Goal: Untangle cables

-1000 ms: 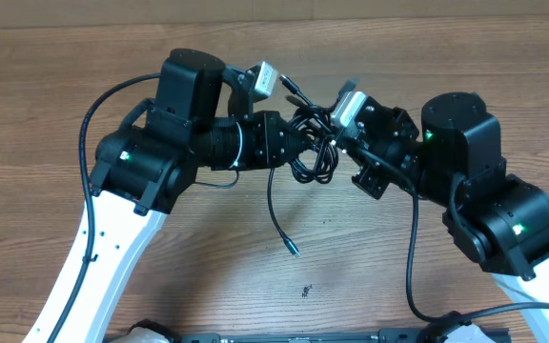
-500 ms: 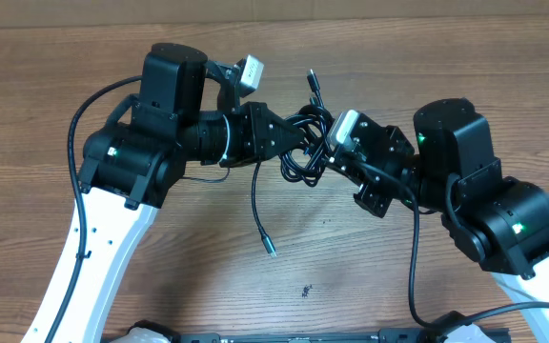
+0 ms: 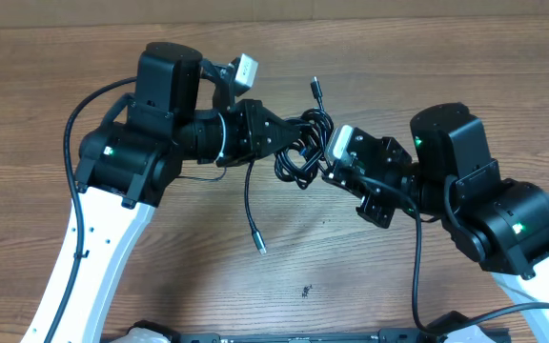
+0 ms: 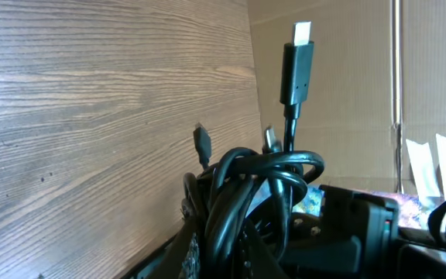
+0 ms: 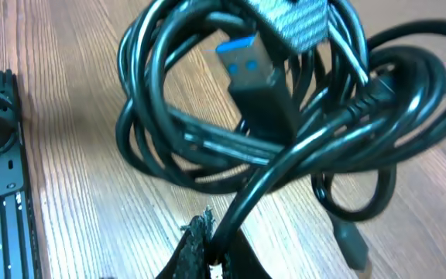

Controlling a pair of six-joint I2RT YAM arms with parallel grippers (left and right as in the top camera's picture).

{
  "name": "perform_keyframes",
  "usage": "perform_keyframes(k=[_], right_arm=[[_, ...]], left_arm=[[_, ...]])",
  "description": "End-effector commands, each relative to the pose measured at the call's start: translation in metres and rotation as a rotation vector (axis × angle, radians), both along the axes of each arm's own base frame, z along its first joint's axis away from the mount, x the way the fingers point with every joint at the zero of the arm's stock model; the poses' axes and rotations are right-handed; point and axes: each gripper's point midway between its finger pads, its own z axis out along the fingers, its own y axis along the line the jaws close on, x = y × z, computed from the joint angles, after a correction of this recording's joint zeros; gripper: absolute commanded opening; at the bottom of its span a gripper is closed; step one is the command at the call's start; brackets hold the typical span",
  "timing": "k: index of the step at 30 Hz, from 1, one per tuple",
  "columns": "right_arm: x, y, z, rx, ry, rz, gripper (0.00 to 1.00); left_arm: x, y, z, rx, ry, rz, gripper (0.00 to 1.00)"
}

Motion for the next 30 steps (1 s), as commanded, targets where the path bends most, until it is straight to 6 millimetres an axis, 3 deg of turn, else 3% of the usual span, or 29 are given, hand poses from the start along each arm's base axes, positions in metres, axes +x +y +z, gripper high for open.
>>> perform_keyframes(k=[1, 9, 14, 15, 17, 23, 30], right_arm=[[-0.011, -0.005, -0.011, -0.039, 0.041, 0.007, 0.04], [-0.008, -0.008, -0.012, -0.052, 0.033, -0.007, 0.04], [0.001, -0.003, -0.003, -0.019, -0.010, -0.016, 0.05], [0.003, -0.002, 0.000, -0.006, -0.018, -0.024, 0.08], [0.010, 0.002, 0.008, 0.032, -0.033, -0.048, 0.28], [0.021, 0.009, 0.025, 0.126, -0.031, -0.112, 0.33], [0.021, 0.012, 0.026, 0.179, 0.040, -0.152, 0.39]], left_arm=[[0.029, 0.029, 0.013, 0.006, -0.041, 0.160, 0.04], [0.030, 0.032, 0.014, -0.003, -0.040, 0.161, 0.04], [0.026, 0.029, 0.012, 0.016, -0.068, 0.123, 0.04], [0.025, 0.029, 0.011, 0.022, -0.074, 0.115, 0.04], [0.022, 0.030, 0.007, 0.042, -0.078, 0.100, 0.04], [0.019, 0.030, 0.004, 0.053, -0.069, 0.091, 0.04], [0.015, 0.022, 0.005, 0.054, -0.080, 0.069, 0.04]])
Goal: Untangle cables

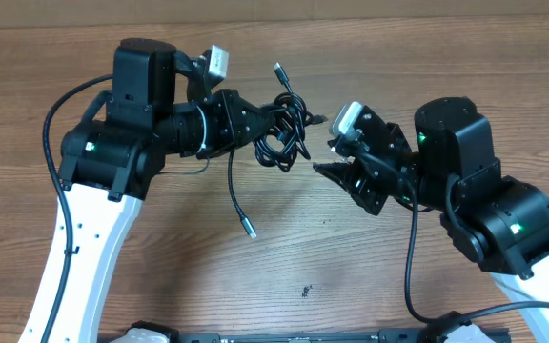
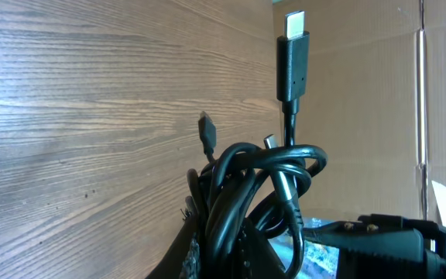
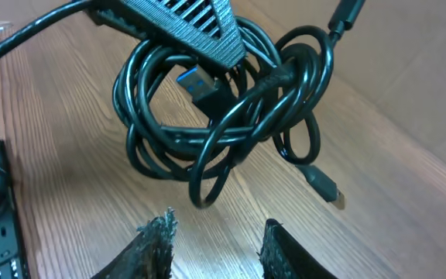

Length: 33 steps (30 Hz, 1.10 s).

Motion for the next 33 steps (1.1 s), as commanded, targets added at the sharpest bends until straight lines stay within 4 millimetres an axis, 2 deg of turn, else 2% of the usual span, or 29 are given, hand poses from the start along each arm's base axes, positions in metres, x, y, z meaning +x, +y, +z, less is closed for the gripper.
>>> perform_keyframes(k=[1, 7, 13, 22, 24, 33], right_arm=[[-0.004, 0.005, 0.002, 0.039, 0.037, 0.000, 0.40], [0.000, 0.007, -0.002, 0.033, 0.051, 0.000, 0.45], [0.003, 0.009, -0.007, 0.025, 0.064, 0.000, 0.43], [0.004, 0.009, -0.007, 0.026, 0.062, 0.000, 0.22], [0.004, 0.009, -0.007, 0.028, 0.060, 0.000, 0.04], [-0.001, 0.010, -0.009, 0.028, 0.084, 0.016, 0.04]], left_arm=[[-0.004, -0.007, 0.014, -0.005, -0.064, -0.035, 0.04], [-0.008, -0.018, 0.010, 0.031, -0.068, -0.035, 0.04], [-0.015, -0.029, 0.011, 0.022, -0.066, -0.062, 0.04], [-0.016, -0.032, 0.012, 0.017, -0.072, -0.074, 0.04], [-0.018, -0.034, 0.013, 0.017, -0.073, -0.079, 0.04], [-0.016, -0.034, 0.014, 0.014, -0.081, -0.076, 0.04]])
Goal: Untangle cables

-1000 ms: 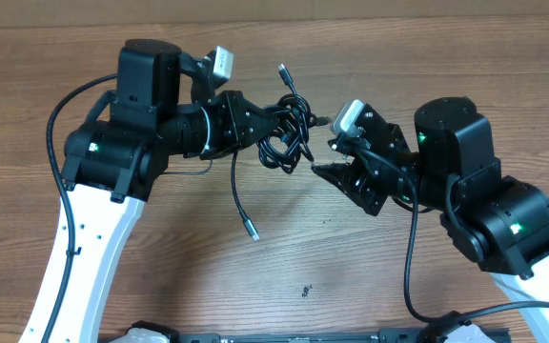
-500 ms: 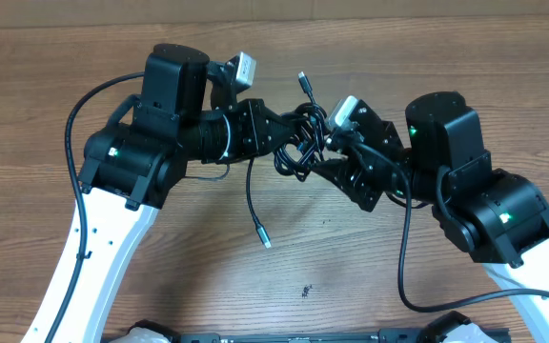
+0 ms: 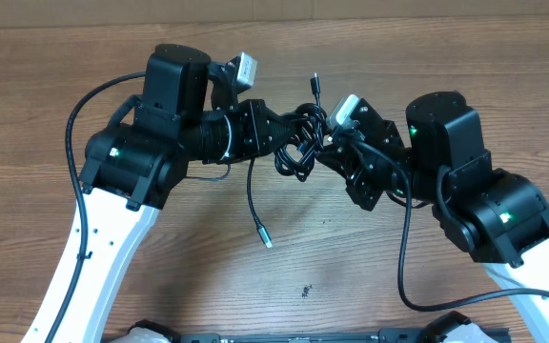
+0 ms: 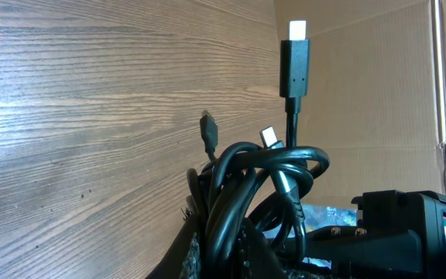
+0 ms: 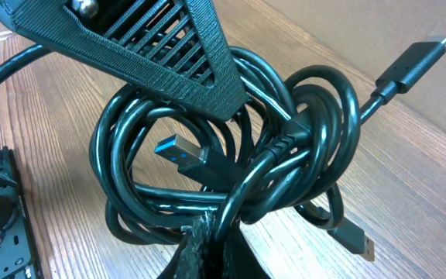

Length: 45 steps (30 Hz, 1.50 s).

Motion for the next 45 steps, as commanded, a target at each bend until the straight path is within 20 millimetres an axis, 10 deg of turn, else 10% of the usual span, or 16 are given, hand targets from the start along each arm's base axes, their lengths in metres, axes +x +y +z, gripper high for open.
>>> perform_keyframes(k=[1, 29, 45], right_arm=[[-0.010, 0.006, -0.003, 0.014, 0.033, 0.045, 0.04], [-0.046, -0.012, -0.040, -0.090, 0.256, 0.051, 0.05], [-0.014, 0.005, -0.006, 0.053, 0.131, -0.003, 0.67]], left_arm=[[-0.003, -0.005, 0.017, -0.032, -0.046, -0.021, 0.04], [0.040, 0.049, 0.023, -0.033, -0.085, 0.165, 0.04], [0.034, 0.068, -0.004, 0.153, -0.141, 0.116, 0.04]])
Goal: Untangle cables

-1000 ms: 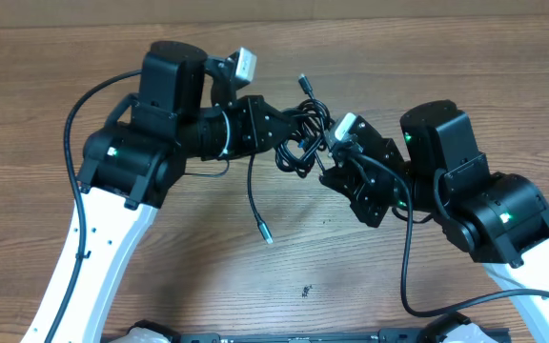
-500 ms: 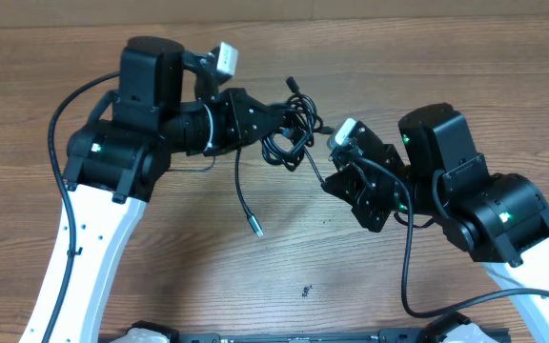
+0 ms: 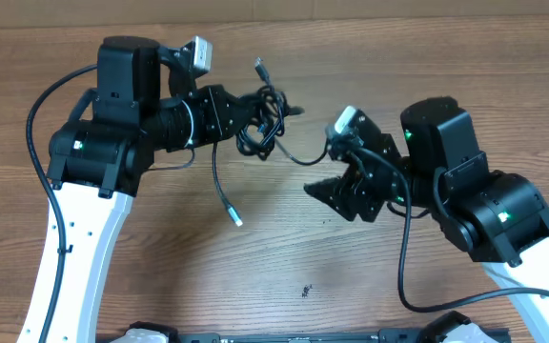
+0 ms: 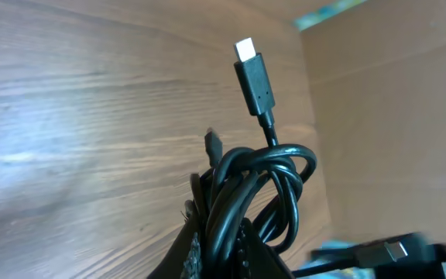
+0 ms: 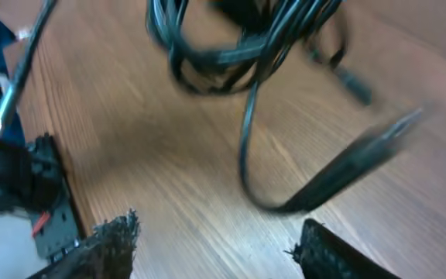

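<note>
A tangled bundle of black cables [image 3: 263,119] hangs above the wooden table with my left gripper [image 3: 243,112] shut on it. In the left wrist view the coils [image 4: 258,182] rise from the gripper [image 4: 224,249], and one plug [image 4: 252,68] sticks up. One loose end [image 3: 229,208] dangles down toward the table. A pulled-out strand [image 3: 305,160] curves from the bundle toward my right gripper [image 3: 336,198]. In the right wrist view that gripper [image 5: 217,249] stands wide open, with the blurred strand loop [image 5: 263,190] above it and not held.
The wooden table [image 3: 284,276] fills the view. Cardboard walls [image 3: 370,10] stand along its far edge. Both arms' own black supply cables [image 3: 406,267] hang beside them. A small dark speck [image 3: 305,291] lies on the table near the front.
My right gripper was shut on a strand of the bundle and now stands open. The left gripper has moved left and farther back with the bundle, and one strand now trails out to the right.
Both grippers first held the bundle close together. Then the right was open and the left had carried the bundle off to the left. They then met again with the right shut on a strand. Now they are apart, with a strand drawn out.
</note>
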Controlling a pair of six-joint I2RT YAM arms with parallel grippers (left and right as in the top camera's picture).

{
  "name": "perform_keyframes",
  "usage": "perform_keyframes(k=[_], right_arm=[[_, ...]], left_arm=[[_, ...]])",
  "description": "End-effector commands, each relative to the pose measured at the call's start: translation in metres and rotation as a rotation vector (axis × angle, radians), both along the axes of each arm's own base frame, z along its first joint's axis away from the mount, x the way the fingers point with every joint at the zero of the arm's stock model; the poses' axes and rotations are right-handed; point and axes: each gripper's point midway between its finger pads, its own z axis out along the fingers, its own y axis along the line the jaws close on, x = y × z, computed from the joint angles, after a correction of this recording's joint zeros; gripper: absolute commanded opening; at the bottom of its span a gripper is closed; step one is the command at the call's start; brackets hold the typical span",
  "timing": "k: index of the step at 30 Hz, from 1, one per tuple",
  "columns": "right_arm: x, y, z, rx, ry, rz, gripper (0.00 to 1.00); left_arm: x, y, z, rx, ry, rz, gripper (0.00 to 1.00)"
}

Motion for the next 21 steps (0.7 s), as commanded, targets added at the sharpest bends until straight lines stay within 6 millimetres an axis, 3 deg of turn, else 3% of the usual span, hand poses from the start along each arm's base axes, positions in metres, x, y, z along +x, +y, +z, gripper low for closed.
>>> perform_keyframes(k=[1, 9, 15, 21], right_arm=[[0.006, 0.006, 0.011, 0.053, -0.008, -0.025, 0.67], [0.019, 0.013, 0.032, 0.127, -0.073, -0.046, 0.67], [0.026, 0.017, 0.045, 0.192, -0.073, -0.083, 0.66], [0.033, 0.016, 0.038, 0.171, -0.065, -0.106, 0.63]], left_arm=[[0.000, 0.011, 0.000, 0.085, -0.039, 0.022, 0.04], [-0.005, 0.010, -0.007, 0.136, -0.050, -0.018, 0.04], [-0.012, -0.016, 0.000, 0.144, -0.126, -0.117, 0.04], [-0.018, -0.042, 0.010, 0.095, -0.148, -0.151, 0.04]])
